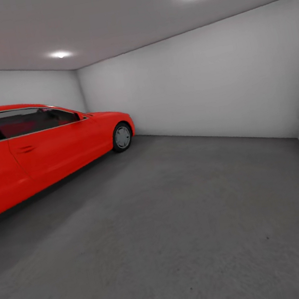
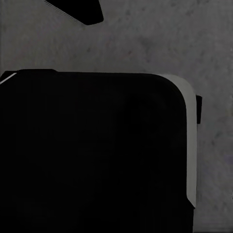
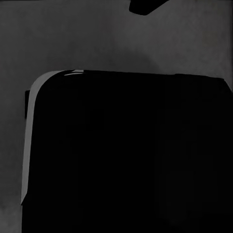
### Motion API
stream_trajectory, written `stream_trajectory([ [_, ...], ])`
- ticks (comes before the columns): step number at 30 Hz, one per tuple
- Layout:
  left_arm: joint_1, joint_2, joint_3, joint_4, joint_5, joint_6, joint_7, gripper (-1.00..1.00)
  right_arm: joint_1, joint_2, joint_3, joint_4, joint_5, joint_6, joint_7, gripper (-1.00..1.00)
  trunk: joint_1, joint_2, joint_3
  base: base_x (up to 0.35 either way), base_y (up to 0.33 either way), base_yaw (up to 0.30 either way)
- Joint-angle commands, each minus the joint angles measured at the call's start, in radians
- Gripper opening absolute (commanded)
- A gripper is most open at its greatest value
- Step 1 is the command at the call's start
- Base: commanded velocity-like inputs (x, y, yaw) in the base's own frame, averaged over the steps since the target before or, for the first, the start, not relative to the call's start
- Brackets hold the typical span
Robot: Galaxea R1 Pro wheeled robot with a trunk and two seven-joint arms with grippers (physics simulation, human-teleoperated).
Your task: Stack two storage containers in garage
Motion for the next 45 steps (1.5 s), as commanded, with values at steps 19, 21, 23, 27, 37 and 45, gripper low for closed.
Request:
stream_trajectory([
  [19,0.000,0.000,0.000,0.000,0.006,-0.003,0.001,1.00,0.000,-0.001,-0.002,0.001,-0.005,-0.011,0.002,1.00,0.000,0.000,-0.001,0.000,0.000,-0.299],
  [21,0.000,0.000,0.000,0.000,0.006,-0.003,0.001,1.00,0.000,0.000,-0.002,0.000,-0.006,-0.011,0.002,1.00,0.000,0.000,-0.001,0.000,0.000,-0.299],
  [23,0.000,0.000,0.000,0.000,0.006,-0.003,0.001,1.00,0.000,0.000,-0.002,0.000,-0.007,-0.011,0.001,1.00,0.000,0.000,-0.001,0.000,0.000,-0.299],
  [27,0.000,0.000,0.000,0.000,0.006,-0.003,0.001,1.00,0.000,0.000,-0.002,0.001,-0.006,-0.011,0.001,1.00,0.000,0.000,-0.001,0.000,0.000,-0.299],
  [37,0.000,0.000,0.000,0.000,0.007,-0.003,0.001,1.00,0.000,0.001,-0.002,0.000,-0.006,-0.011,0.002,1.00,0.000,0.000,-0.001,0.000,0.000,-0.299],
  [45,0.000,0.000,0.000,0.000,0.007,-0.003,0.001,1.00,0.000,0.001,0.002,0.001,-0.001,-0.010,-0.005,1.00,0.000,0.000,-0.001,0.000,0.000,-0.210],
])
